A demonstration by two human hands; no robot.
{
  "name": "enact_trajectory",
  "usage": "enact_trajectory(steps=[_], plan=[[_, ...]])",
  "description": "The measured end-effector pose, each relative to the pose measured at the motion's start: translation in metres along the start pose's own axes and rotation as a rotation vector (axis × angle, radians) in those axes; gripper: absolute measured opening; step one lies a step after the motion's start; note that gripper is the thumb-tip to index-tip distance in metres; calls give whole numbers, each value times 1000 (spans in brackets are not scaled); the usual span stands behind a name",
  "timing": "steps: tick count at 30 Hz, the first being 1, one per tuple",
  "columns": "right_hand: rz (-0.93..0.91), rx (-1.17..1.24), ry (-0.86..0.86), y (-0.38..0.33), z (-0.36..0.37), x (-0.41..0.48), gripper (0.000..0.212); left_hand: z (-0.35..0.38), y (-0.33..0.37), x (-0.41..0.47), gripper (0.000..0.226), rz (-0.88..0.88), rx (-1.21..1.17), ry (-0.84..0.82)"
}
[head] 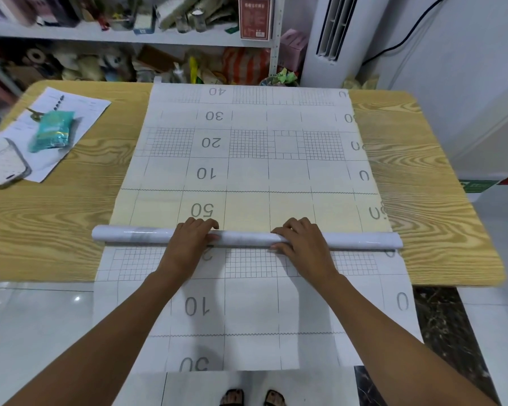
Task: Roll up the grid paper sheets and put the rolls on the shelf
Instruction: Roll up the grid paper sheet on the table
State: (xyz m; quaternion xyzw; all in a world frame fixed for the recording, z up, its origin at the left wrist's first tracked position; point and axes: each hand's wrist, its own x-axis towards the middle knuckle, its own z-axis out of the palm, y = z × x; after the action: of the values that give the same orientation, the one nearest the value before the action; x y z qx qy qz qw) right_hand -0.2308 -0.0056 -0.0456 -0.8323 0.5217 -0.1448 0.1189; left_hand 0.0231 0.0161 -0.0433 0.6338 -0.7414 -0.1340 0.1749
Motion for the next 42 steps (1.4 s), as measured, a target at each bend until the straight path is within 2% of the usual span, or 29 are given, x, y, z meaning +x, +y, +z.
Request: enact_trajectory(steps=[3,7,12,16,23,28,31,37,42], plan=[[13,44,-19,3,-1,1,37,1,-1,-2,30,-19,-102,-40],[57,128,-14,2,-7,2,31,-4,-3,-6,56,-80,-306,-83],[73,114,-34,1,-9,6,18,-5,-10,-2,43,24,-209,-103],[56,55,-44,2,-7,9,17,-6,-11,-1,34,45,-132,-37],[20,-62,7,3,-1,4,44,-6,-12,0,21,80,-2,-29],[35,-12,-56,2,-4,2,49,-10,-13,8,23,101,23,-93],[15,48,-36,3,-4,1,53,-11,-12,7,28,113,28,-71],[17,93,21,4,-4,-1,33,-12,-1,1,35,14,-15,-18],[16,91,-2,10,-2,0,27,-9,0,-4,18,3,-8,-18]])
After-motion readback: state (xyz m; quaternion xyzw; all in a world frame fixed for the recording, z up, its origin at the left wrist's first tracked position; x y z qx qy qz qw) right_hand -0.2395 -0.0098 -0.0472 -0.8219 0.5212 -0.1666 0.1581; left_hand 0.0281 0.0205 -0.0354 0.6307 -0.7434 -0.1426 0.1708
